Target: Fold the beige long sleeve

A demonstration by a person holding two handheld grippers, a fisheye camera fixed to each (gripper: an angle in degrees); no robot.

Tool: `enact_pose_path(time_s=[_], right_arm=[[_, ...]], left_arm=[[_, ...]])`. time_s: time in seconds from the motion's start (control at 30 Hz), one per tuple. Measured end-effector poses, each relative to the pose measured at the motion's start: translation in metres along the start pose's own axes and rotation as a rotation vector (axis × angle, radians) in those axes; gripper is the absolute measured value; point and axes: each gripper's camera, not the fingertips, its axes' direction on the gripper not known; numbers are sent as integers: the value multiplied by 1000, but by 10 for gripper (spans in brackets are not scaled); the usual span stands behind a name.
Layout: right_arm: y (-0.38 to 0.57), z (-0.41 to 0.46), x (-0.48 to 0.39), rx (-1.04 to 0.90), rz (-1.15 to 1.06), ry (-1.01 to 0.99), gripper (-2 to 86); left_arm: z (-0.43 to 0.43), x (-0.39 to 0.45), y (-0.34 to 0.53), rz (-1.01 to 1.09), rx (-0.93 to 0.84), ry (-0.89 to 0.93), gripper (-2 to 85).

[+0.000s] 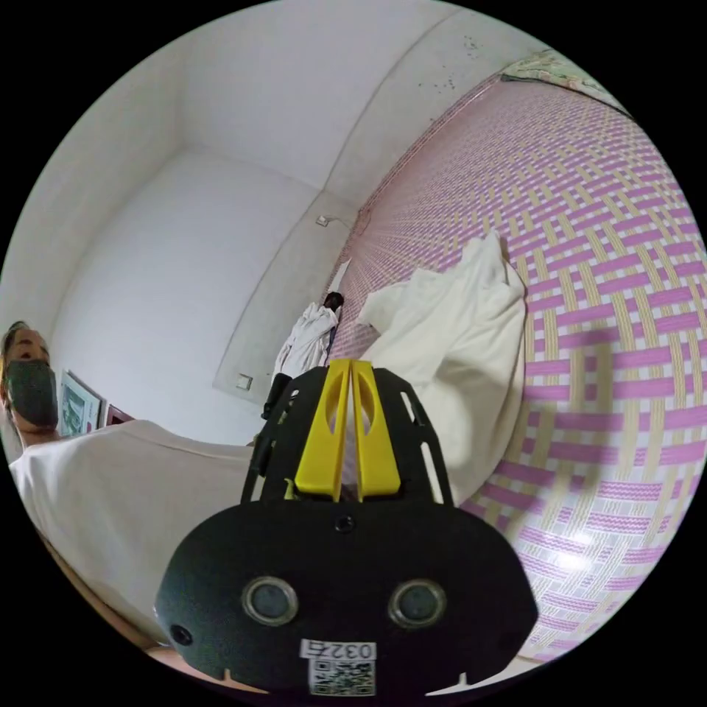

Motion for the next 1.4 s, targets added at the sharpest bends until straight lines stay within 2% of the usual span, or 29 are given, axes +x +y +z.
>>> enact_pose_path(time_s=[0.13, 0.27, 0.4, 0.47, 0.57, 0.63, 0.73, 0.8, 0.87, 0.97, 1.17, 1.3, 1.4], right_arm=[[-30, 27, 6, -135, 40, 32, -8], [-60, 68, 10, -288, 48, 55, 4], [-95, 106, 17, -382, 70, 148, 77], [-107, 121, 27, -436, 105, 199, 87], [-119, 120, 30, -404, 94, 252, 84], [-122, 117, 33, -394, 93, 309, 85], [-119, 113, 44, -425, 97, 446, 93], [-115, 98, 50, -367, 116, 431, 101], [-114, 88, 54, -332, 139, 425, 108], [-121, 80, 52, -298, 123, 531, 112], [-140, 99, 66, -402, 140, 520, 102], [-139, 97, 68, -431, 145, 456, 5], [-132, 78, 65, -396, 120, 426, -6]], left_arm=[[43, 11, -17, 48, -80, 60, -4], [88, 51, -33, 304, -362, 43, -11], [126, 80, -35, 465, -553, 0, -12], [133, 85, -34, 498, -596, -39, -11], [125, 85, -33, 529, -626, -65, -7], [107, 81, -34, 539, -601, -64, 2], [52, 56, -41, 441, -407, -35, 24], [-8, 21, -42, 276, -156, -59, 29], [-47, -5, -37, 145, 0, -114, 39], [-84, -37, -28, -50, 132, -212, 61], [-67, -52, -64, -108, 80, -235, 86], [-77, -47, -101, -85, 149, -214, 75], [-63, -47, -135, -76, 32, -266, 78]])
